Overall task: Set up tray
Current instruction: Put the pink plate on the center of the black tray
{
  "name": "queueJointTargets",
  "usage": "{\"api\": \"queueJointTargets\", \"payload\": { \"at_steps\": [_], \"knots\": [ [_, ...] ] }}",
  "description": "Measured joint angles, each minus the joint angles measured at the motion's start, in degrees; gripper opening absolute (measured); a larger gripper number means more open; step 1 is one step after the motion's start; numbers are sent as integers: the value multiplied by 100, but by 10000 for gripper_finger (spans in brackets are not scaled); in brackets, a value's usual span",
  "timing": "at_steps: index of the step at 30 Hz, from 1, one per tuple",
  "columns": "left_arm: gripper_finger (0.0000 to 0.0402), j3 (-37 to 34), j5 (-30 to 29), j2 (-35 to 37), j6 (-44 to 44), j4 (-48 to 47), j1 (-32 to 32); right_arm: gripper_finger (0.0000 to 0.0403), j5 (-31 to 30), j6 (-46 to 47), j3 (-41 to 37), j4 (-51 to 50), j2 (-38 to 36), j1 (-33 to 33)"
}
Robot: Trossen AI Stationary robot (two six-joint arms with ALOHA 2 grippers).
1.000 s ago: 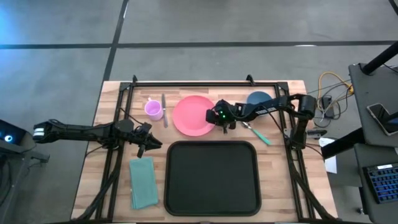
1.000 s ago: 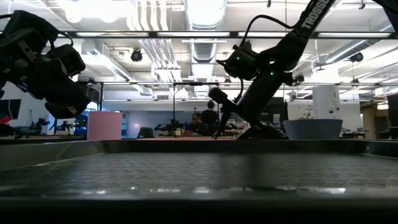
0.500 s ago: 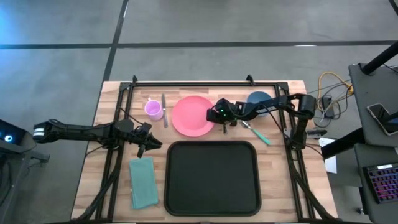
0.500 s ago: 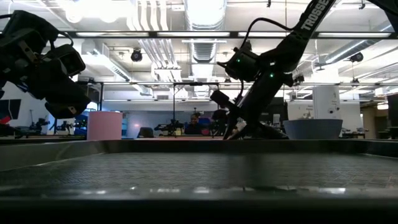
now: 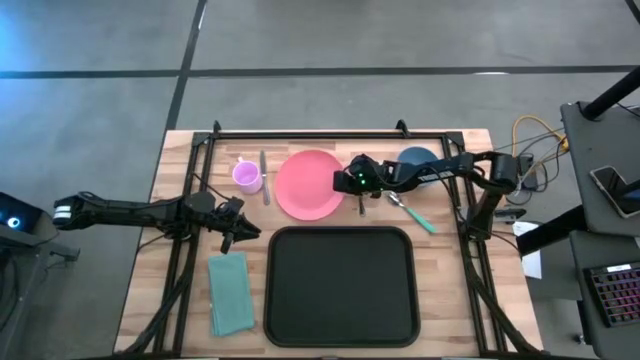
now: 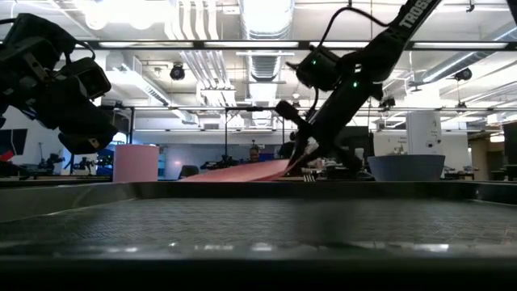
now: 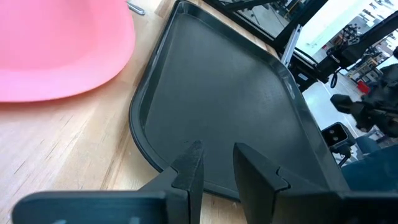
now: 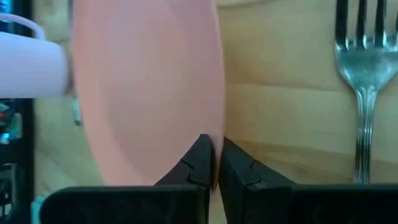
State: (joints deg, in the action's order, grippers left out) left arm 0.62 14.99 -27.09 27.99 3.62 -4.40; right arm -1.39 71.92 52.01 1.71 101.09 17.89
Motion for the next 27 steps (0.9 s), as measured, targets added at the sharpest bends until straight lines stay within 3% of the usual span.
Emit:
{"api": "queueJointTargets", "payload": {
  "at_steps": [13, 17, 23, 27],
  "knots": [
    [68, 0, 2, 0, 0, 0, -2, 8, 101, 184, -4, -54, -1494, -188],
    [68, 0, 1, 0, 0, 0, -1, 8, 918, -31, 2, -345, -2052, -158],
    [68, 0, 2, 0, 0, 0, -2, 8, 2790, -487, 4, -1711, -2385, -251],
    [68, -2, 1, 0, 0, 0, 0, 8, 3250, -701, 4, -2235, -2255, -650]
  ]
}}
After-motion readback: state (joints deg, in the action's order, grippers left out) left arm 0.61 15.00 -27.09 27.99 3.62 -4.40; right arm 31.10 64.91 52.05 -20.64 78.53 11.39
